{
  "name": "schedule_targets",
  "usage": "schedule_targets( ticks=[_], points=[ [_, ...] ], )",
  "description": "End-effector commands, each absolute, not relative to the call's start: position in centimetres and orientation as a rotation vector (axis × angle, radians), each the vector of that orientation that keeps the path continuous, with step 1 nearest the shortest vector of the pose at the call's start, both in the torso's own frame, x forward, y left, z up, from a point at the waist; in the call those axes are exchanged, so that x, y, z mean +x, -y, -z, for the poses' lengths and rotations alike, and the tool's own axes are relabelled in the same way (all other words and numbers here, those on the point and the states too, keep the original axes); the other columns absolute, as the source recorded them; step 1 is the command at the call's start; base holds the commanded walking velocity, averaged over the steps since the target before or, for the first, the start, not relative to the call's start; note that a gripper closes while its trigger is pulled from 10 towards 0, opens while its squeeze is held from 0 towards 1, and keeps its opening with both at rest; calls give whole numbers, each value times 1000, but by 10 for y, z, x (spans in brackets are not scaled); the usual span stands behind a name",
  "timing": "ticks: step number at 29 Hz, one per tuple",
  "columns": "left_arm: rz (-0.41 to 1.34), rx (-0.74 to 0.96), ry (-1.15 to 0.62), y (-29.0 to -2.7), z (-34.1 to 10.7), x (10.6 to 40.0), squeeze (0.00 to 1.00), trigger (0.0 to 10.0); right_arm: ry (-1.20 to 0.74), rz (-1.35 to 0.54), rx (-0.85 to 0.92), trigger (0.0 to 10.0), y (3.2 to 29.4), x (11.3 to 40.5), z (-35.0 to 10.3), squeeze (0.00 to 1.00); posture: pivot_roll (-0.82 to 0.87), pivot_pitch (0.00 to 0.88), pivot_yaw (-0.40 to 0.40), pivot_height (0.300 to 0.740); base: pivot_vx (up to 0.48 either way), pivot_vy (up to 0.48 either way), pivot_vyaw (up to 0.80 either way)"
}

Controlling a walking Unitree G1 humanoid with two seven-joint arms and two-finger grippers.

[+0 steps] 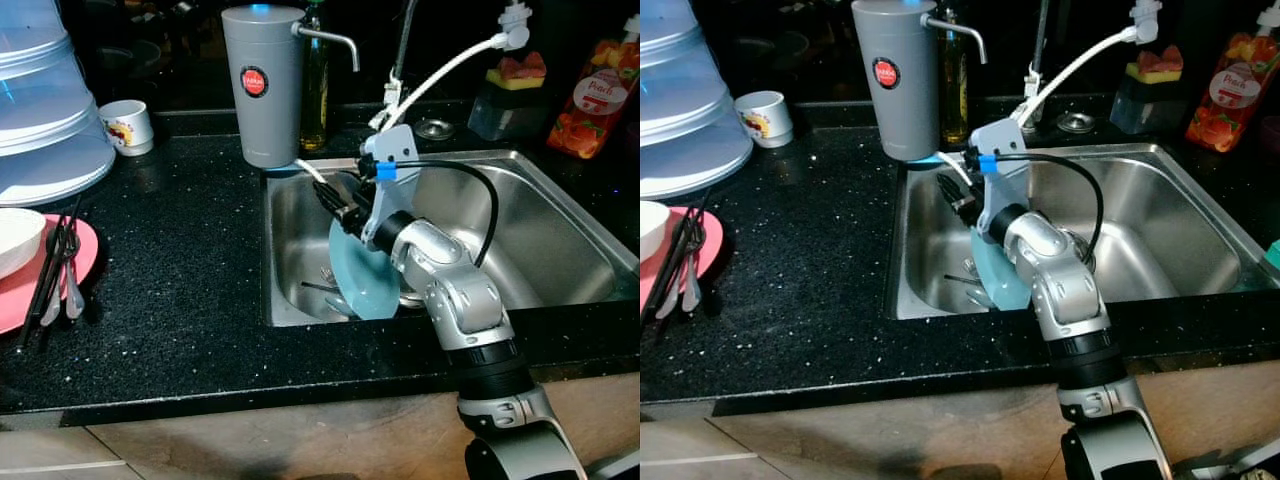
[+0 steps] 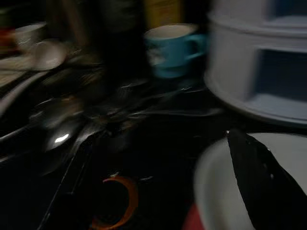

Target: Kitchen organization

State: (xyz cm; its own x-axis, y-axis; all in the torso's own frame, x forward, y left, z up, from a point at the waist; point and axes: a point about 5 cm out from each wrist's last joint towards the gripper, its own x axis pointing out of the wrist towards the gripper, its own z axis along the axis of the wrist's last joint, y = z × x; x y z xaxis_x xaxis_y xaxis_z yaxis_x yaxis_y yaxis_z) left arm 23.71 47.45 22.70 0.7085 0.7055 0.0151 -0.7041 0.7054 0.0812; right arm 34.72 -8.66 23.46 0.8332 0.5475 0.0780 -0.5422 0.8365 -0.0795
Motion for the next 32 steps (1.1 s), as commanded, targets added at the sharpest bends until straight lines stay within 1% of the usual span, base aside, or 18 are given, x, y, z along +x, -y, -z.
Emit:
schedule_targets(
  ticks=[1, 2, 3, 6, 8, 11, 14, 15, 16, 17, 18, 19, 20, 28, 29, 30, 32],
  points=[
    [-897, 65, -46, -487, -228, 223, 0, 4314, 105, -583, -60, 10000, 85, 347, -236, 0, 31, 0, 4, 740, 0, 0, 0],
    [-910, 66, -50, -489, -228, 221, 0, 4314, 104, -583, -59, 10000, 84, 347, -236, 0, 31, 0, 4, 740, 0, 0, 0],
    [-913, 68, -57, -490, -227, 219, 0, 0, 104, -585, -59, 10000, 84, 347, -236, 0, 31, 0, 4, 740, 0, 0, 0],
    [-942, 71, -79, -493, -224, 213, 0, 0, 104, -587, -61, 10000, 84, 347, -235, 0, 33, 0, 2, 740, 0, 0, 0],
    [-1000, 59, -88, -498, -221, 205, 0, 0, 104, -588, -61, 10000, 84, 347, -236, 0, 32, 0, 3, 740, 0, 0, 0],
    [-1009, 54, -88, -499, -221, 204, 0, 0, 105, -587, -61, 10000, 84, 347, -236, 0, 32, 0, 3, 740, 0, 0, 0],
    [-1051, 54, -161, -501, -209, 198, 0, 0, 104, -588, -59, 10000, 84, 347, -236, 0, 31, 0, 4, 740, 0, 0, 0],
    [-1051, 54, -161, -501, -209, 198, 0, 0, 104, -588, -59, 10000, 84, 347, -236, 0, 31, 0, 4, 740, 0, 0, 0],
    [-1050, 50, -208, -500, -201, 197, 0, 0, 104, -589, -59, 10000, 84, 346, -235, 0, 31, 0, 4, 740, 0, 0, 0],
    [-1040, 53, -231, -499, -197, 198, 0, 3490, 104, -590, -59, 10000, 84, 346, -235, 0, 31, 0, 4, 740, 0, 0, 0],
    [-1033, 55, -245, -498, -195, 199, 0, 3490, 104, -590, -59, 10000, 84, 346, -235, 0, 31, 0, 4, 740, 0, 0, 0],
    [-1014, 52, -262, -496, -191, 201, 0, 8588, 104, -590, -59, 10000, 84, 346, -235, 0, 31, 0, 4, 740, 0, 0, 0],
    [-1002, 48, -272, -494, -188, 202, 0, 10000, 104, -590, -59, 10000, 84, 346, -235, 0, 31, 0, 5, 740, 0, 0, 0],
    [-975, 55, -298, -487, -180, 211, 0, 10000, 105, -587, -60, 10000, 84, 347, -236, 0, 28, 0, 5, 740, 0, 0, 0],
    [-923, 72, -277, -482, -182, 220, 0, 10000, 104, -587, -59, 10000, 85, 347, -236, 0, 28, 0, 4, 740, 0, 0, 0],
    [-923, 72, -277, -482, -182, 220, 0, 10000, 104, -587, -59, 10000, 85, 347, -236, 0, 28, 0, 4, 740, 0, 0, 0],
    [-848, 86, -242, -475, -186, 233, 0, 10000, 103, -586, -59, 10000, 85, 347, -236, 0, 26, 0, 4, 740, 0, 0, 0]
  ],
)
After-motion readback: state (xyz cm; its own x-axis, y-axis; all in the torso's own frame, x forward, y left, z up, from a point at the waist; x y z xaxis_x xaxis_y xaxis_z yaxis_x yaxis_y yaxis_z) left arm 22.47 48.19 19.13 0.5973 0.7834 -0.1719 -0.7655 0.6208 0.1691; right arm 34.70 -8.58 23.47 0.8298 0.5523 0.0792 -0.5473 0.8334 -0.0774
